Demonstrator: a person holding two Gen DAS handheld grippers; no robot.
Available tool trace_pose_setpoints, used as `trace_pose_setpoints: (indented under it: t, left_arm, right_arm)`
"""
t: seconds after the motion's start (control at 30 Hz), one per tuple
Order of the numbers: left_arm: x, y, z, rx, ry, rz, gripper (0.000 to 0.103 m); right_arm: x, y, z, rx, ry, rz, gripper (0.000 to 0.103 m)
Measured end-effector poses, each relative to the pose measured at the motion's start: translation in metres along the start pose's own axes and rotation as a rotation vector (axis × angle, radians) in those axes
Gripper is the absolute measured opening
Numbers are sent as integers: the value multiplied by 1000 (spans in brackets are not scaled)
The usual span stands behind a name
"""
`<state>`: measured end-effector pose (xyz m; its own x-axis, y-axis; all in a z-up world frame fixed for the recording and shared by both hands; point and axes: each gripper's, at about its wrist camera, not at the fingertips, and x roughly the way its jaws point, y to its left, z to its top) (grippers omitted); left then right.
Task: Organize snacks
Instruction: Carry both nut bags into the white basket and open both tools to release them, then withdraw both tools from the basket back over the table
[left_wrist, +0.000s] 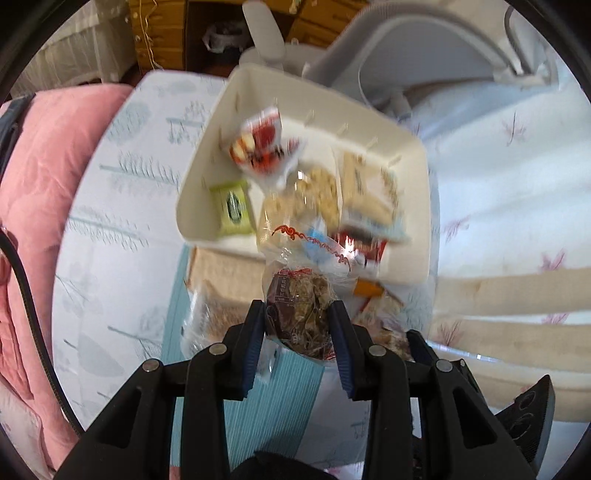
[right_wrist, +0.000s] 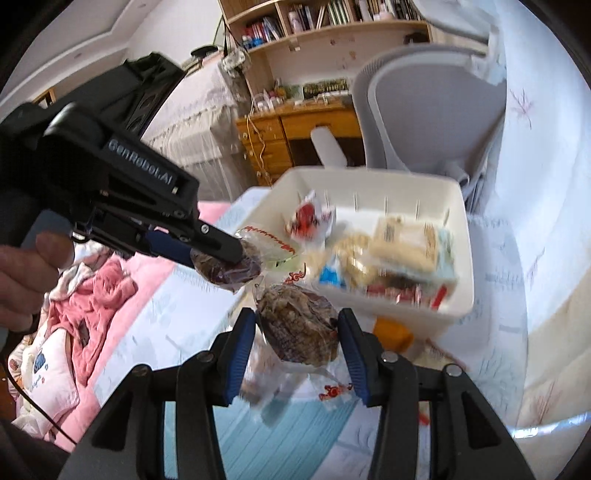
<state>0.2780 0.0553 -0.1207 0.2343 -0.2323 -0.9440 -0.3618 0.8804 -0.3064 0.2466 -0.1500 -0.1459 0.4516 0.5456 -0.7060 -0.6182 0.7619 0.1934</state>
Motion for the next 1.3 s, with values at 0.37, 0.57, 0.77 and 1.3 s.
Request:
trace_pose_setpoints:
  t: [0.37, 0.57, 0.77, 1.3]
  left_arm:
    - [6, 0, 32, 27, -118, -52, 34]
    - [24, 0, 40, 61, -145, -69, 35]
    - [34, 2, 40, 77, -137, -61, 56]
    - [13, 21, -4, 55, -82, 0, 81]
  right_arm:
    - [19, -20, 40, 42, -118, -50, 47]
    - [31, -36, 43, 59, -125, -94, 47]
    - [41, -46, 39, 88, -85, -122, 47]
    - [11, -47, 22, 207, -7, -151, 68]
